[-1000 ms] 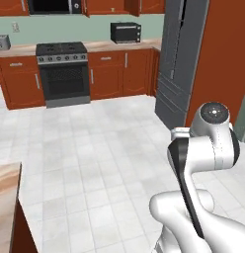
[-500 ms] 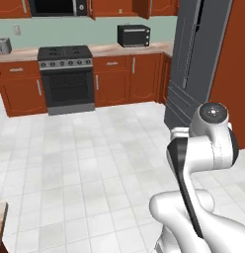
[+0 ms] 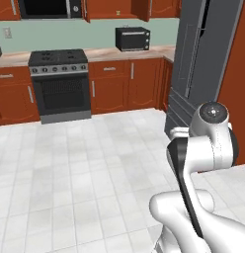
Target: Get the candle and the liquor from the cabinet and move them to the dining counter.
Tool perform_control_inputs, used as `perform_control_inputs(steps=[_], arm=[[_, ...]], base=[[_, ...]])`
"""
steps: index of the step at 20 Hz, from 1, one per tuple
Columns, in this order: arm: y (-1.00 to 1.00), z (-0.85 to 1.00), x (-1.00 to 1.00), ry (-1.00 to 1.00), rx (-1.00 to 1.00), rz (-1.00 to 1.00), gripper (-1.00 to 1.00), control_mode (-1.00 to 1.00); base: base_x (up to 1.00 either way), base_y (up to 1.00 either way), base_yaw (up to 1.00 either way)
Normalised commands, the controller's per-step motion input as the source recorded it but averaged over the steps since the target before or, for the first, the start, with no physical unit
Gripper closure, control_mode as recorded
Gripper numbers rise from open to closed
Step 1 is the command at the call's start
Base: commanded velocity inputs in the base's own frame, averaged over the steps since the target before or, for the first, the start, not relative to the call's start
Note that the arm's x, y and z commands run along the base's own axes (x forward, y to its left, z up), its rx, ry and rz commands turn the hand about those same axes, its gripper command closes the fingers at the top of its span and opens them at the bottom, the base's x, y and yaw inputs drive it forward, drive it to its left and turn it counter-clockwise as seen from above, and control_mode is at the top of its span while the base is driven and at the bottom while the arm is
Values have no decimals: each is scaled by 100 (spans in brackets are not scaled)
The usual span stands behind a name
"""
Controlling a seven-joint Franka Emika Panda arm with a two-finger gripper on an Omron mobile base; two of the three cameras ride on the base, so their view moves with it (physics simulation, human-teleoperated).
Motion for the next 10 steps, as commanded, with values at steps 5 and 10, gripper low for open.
perform_control_inputs(steps=[5,10], arm=[[0,0,0,0,0,0,-100,100],[0,0,0,0,0,0,-100,100]], base=[[74,-38,6],[74,-36,7]])
